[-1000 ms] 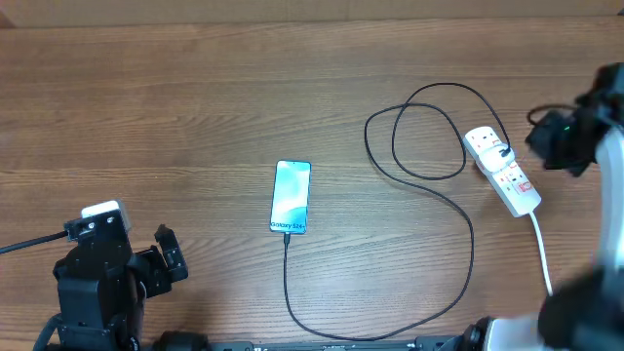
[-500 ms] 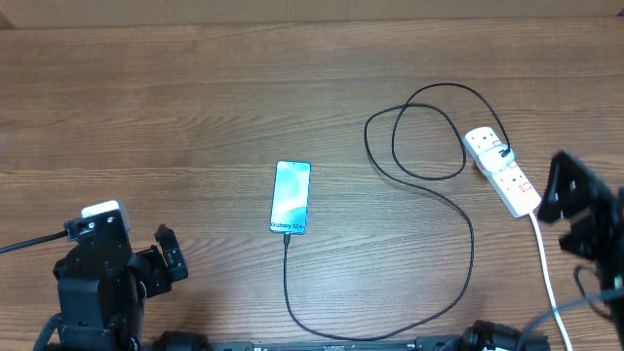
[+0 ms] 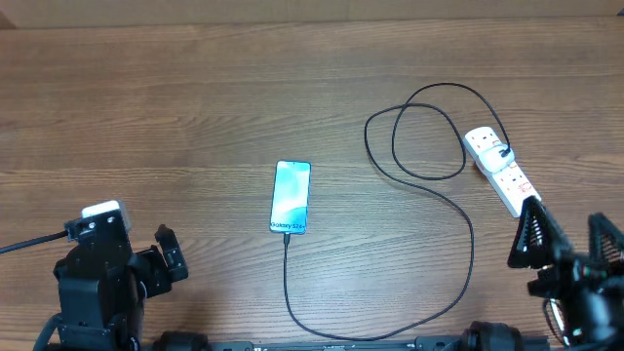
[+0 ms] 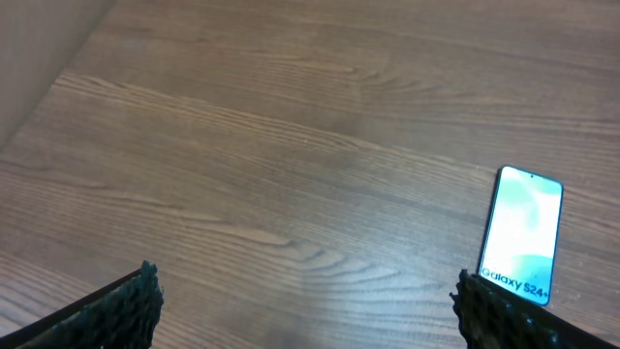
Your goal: Plug charger to phone and switch on socket
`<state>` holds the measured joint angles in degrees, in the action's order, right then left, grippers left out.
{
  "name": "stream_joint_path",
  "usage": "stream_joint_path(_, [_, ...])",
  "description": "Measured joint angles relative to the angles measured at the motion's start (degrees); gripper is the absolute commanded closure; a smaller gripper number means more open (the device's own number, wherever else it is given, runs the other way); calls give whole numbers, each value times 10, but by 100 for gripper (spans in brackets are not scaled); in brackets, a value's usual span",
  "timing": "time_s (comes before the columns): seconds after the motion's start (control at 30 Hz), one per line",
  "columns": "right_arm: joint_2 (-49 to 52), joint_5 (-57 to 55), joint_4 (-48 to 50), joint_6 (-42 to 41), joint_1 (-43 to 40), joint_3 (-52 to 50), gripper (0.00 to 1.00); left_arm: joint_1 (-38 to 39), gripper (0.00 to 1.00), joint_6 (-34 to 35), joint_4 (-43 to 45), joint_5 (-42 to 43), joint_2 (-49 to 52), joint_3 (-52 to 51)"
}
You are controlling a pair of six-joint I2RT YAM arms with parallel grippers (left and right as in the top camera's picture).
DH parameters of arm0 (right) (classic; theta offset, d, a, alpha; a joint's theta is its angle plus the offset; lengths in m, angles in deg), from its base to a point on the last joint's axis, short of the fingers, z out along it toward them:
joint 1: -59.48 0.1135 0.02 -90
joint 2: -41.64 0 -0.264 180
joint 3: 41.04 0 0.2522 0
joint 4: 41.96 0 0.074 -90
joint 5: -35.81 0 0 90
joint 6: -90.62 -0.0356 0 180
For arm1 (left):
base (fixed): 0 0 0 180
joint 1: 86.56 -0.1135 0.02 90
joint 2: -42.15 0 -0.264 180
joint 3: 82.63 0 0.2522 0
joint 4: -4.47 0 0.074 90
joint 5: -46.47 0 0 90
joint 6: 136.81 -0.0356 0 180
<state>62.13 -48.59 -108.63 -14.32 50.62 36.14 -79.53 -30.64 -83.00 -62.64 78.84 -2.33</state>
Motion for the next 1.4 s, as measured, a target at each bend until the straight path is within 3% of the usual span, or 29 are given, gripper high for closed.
stream_joint_path(0.23, [-160,-7,252,0,21,-278,0,0,0,0,0,0,0,-1])
stream_joint_path(0.43, [-196,-3,459,0,23,-471,0,0,0,0,0,0,0,-1])
stream_joint_path(0.53, [-196,-1,509,0,30,-528,0,0,0,0,0,0,0,-1])
stream_joint_path(0.87, [-196,0,539,0,33,-616,0,0,0,0,0,0,0,-1])
stream_joint_path(1.4, [-196,0,483,0,33,-624,0,0,0,0,0,0,0,-1])
